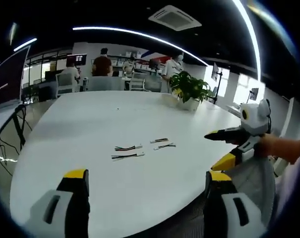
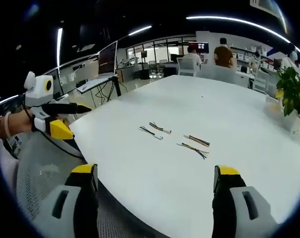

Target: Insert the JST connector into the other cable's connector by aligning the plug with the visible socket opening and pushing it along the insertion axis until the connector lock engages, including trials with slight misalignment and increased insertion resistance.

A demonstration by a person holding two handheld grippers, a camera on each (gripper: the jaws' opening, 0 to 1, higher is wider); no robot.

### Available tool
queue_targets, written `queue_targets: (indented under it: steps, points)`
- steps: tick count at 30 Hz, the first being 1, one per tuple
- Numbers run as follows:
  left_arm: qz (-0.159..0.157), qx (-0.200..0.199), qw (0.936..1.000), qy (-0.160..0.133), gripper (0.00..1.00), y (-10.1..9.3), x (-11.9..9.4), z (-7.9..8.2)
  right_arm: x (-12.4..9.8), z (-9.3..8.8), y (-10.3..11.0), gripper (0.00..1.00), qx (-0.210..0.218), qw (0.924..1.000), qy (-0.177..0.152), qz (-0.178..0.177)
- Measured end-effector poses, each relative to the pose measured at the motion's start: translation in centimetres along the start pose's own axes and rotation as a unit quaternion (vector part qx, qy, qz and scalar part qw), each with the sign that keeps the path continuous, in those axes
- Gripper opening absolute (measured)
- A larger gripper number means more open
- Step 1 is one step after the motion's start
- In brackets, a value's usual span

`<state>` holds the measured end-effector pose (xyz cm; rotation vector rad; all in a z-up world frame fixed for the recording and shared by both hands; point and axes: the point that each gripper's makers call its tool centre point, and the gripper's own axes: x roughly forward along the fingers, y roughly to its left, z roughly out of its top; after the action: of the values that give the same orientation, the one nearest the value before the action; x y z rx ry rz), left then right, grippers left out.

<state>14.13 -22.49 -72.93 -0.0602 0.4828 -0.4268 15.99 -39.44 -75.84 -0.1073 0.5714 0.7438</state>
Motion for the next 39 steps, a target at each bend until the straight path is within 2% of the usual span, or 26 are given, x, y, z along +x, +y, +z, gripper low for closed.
queue_targets:
  steps: [3, 4, 5, 9, 14, 17, 23, 29, 35, 39]
  points:
    - [-0.004, -0.011, 0.9999, 0.001, 0.96, 0.0, 0.1, 0.0, 0.0, 0.1, -0.1, 0.96, 0.002, 1.0, 0.0, -0.001]
    - [-0.011, -0.038, 0.9992, -0.01, 0.96, 0.2, 0.0, 0.3, 0.1, 0.1, -0.3, 0.96, 0.008, 1.0, -0.002, -0.001]
    - [-0.012, -0.048, 0.9986, -0.015, 0.97, 0.4, 0.0, 0.4, 0.1, 0.2, -0.3, 0.96, 0.01, 0.9999, -0.003, -0.001]
    - [-0.007, -0.059, 0.9981, -0.019, 0.97, 0.8, -0.1, 0.6, 0.1, 0.3, -0.3, 0.96, 0.01, 0.9999, -0.003, -0.002]
    - [-0.006, -0.034, 0.9994, -0.007, 0.98, 0.2, 0.2, 0.3, 0.2, 0.1, -0.4, 0.96, 0.016, 0.9999, 0.001, 0.001]
    - [-0.007, -0.01, 0.9999, 0.011, 0.98, -0.1, 0.4, -0.2, 0.2, 0.0, -0.4, 0.96, 0.014, 0.9999, 0.003, -0.001]
    - [-0.009, -0.007, 0.9998, 0.016, 0.97, 0.1, 0.5, -0.6, 0.0, 0.0, -0.7, 0.96, 0.019, 0.9998, 0.003, -0.009]
    - [-0.011, -0.01, 0.9997, 0.018, 0.95, 0.1, 1.0, -0.3, -0.1, 0.4, -0.6, 0.95, 0.062, 0.998, -0.01, 0.01]
    - [-0.012, -0.013, 0.9997, 0.016, 0.96, 0.0, 1.1, 0.4, -0.2, 0.9, -0.4, 0.94, 0.06, 0.998, -0.015, 0.01]
    - [-0.012, 0.004, 0.9998, 0.018, 0.96, 0.1, 1.2, 0.9, -0.3, 1.1, -0.1, 0.93, 0.045, 0.9989, -0.011, 0.01]
